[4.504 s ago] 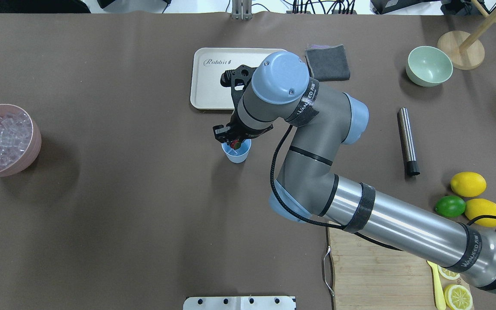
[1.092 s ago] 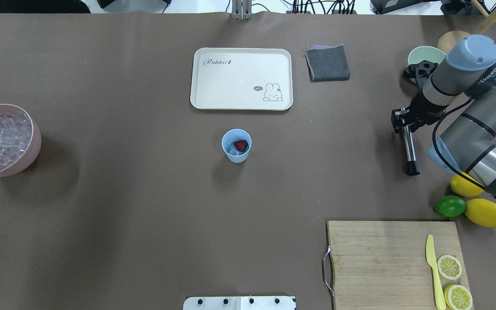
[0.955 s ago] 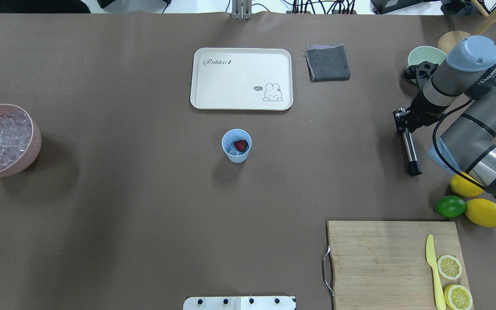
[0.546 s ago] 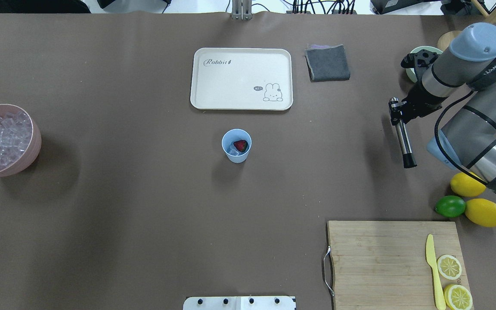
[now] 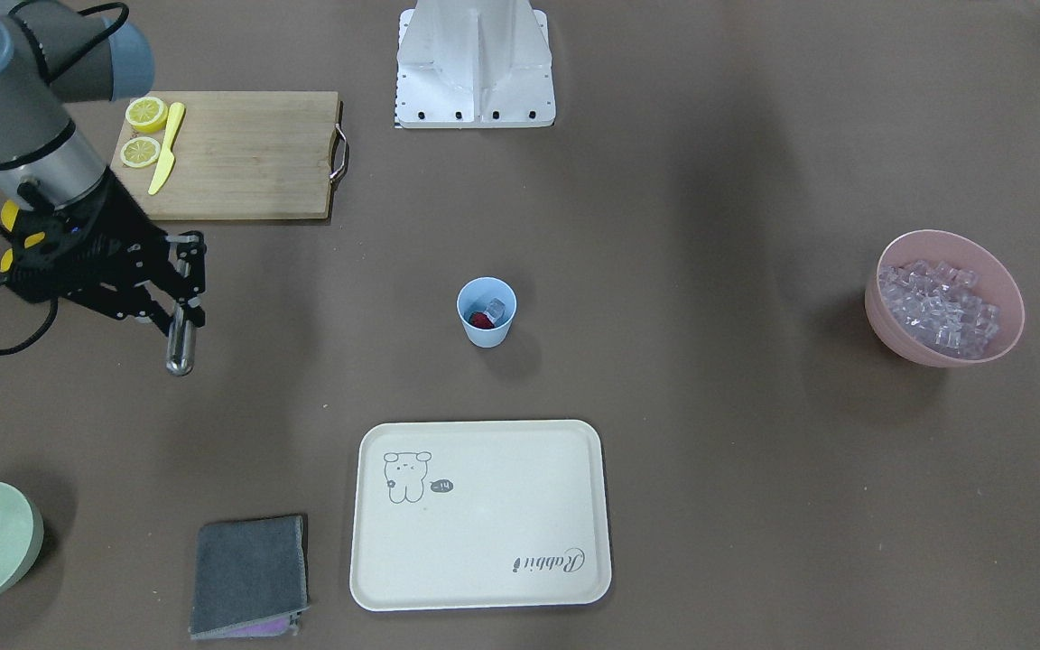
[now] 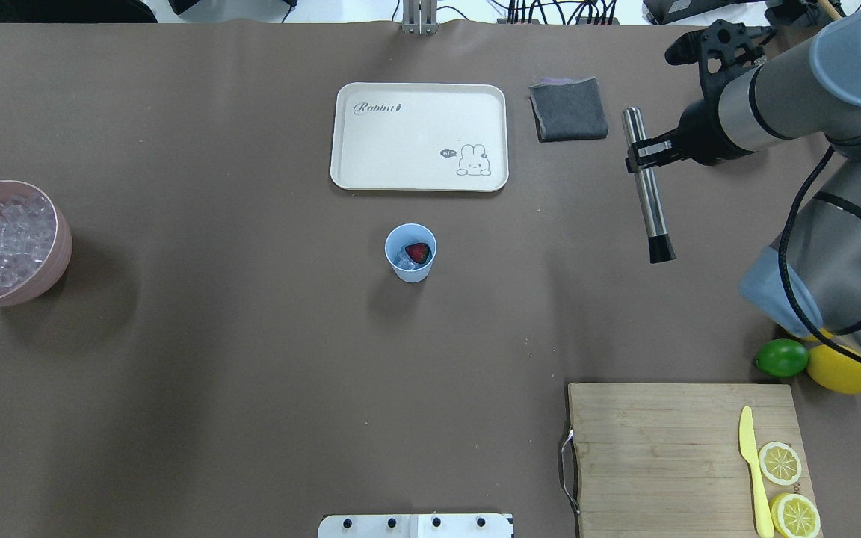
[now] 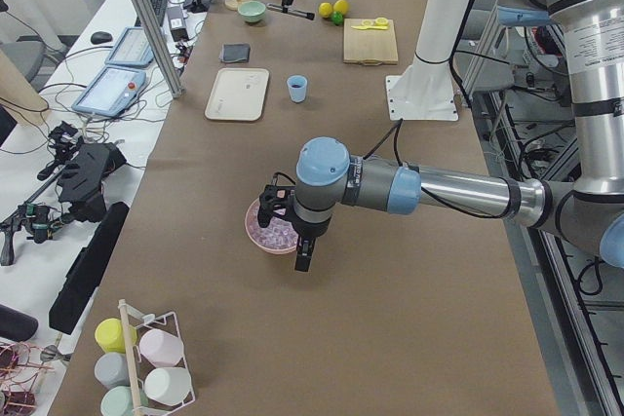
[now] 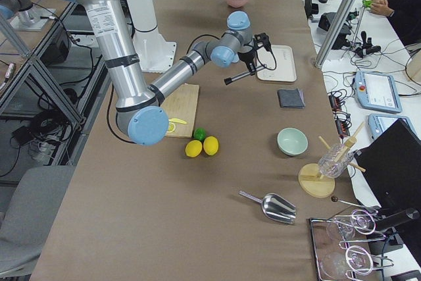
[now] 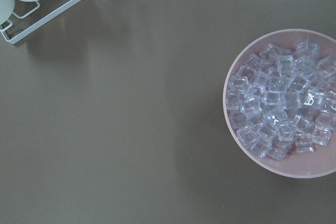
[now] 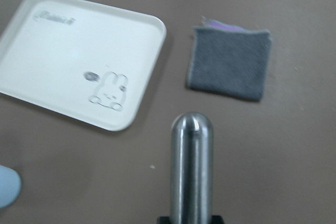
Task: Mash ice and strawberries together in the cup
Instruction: 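Lift the metal muddler with the right gripper and carry it toward the cup, then lower the muddler into the blue cup with the right gripper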
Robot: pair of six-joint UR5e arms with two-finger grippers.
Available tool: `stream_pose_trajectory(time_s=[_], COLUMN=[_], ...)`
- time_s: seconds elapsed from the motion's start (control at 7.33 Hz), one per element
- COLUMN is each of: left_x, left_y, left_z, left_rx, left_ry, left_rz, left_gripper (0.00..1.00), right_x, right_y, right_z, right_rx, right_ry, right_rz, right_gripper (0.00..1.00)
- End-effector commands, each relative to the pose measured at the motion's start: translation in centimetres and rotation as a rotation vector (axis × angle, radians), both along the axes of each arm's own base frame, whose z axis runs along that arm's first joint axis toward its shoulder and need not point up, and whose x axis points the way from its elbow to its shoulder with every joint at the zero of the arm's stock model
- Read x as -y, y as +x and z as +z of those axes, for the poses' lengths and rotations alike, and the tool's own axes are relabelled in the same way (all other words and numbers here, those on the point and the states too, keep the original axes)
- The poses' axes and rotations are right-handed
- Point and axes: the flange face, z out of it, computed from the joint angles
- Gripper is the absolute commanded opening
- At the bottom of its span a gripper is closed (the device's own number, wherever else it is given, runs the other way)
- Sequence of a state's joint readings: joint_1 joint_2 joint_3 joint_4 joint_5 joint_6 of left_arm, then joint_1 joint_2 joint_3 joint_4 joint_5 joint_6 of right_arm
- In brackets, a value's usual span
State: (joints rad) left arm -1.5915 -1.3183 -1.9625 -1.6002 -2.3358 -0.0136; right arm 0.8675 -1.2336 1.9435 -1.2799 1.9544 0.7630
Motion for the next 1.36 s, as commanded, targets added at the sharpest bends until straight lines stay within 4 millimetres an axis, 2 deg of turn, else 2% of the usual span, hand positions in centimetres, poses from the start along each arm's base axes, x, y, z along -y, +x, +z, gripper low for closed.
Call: stream_pose_trajectory(time_s=[0.0, 0.14, 0.27, 0.41, 0.55, 0.82, 0.96, 1.09, 1.23], left_x=[-0.1, -0.1, -0.1, -0.2, -0.2, -0.2, -0.2, -0.2, -0.2], left_y=[0.0, -0.1, -0.1, -0.1, -0.2, -0.3, -0.3, -0.3, -0.3], left_z=[1.1, 1.2, 1.6, 2.1, 2.2, 2.7, 2.8, 2.8, 2.9], left_rx=[0.0, 0.001, 0.003, 0.002, 0.002, 0.004, 0.004, 0.003, 0.003], left_ry=[-0.035, -0.039, -0.046, -0.057, -0.059, -0.065, -0.067, -0.068, -0.068], left_rz=[-0.004, -0.006, -0.006, -0.006, -0.008, -0.008, -0.007, -0.007, -0.007], left_gripper=[0.98, 0.98, 0.98, 0.98, 0.98, 0.98, 0.98, 0.98, 0.98], right_x=[-4.2, -6.2, -9.1, -11.8, -13.8, -14.5, -14.2, -14.0, -13.7], right_y=[-4.1, -6.2, -9.1, -12.1, -14.0, -15.9, -16.7, -17.2, -17.9], right_z=[-8.1, -9.3, -10.2, -10.1, -10.2, -10.8, -11.1, -10.4, -11.1], right_rx=[0.183, 0.259, 0.322, 0.358, 0.387, 0.446, 0.448, 0.42, 0.403], right_ry=[0.178, 0.256, 0.33, 0.365, 0.393, 0.439, 0.471, 0.491, 0.505], right_rz=[0.11, 0.174, 0.242, 0.286, 0.341, 0.452, 0.498, 0.551, 0.595], right_gripper=[0.0, 0.0, 0.0, 0.0, 0.0, 0.0, 0.0, 0.0, 0.0])
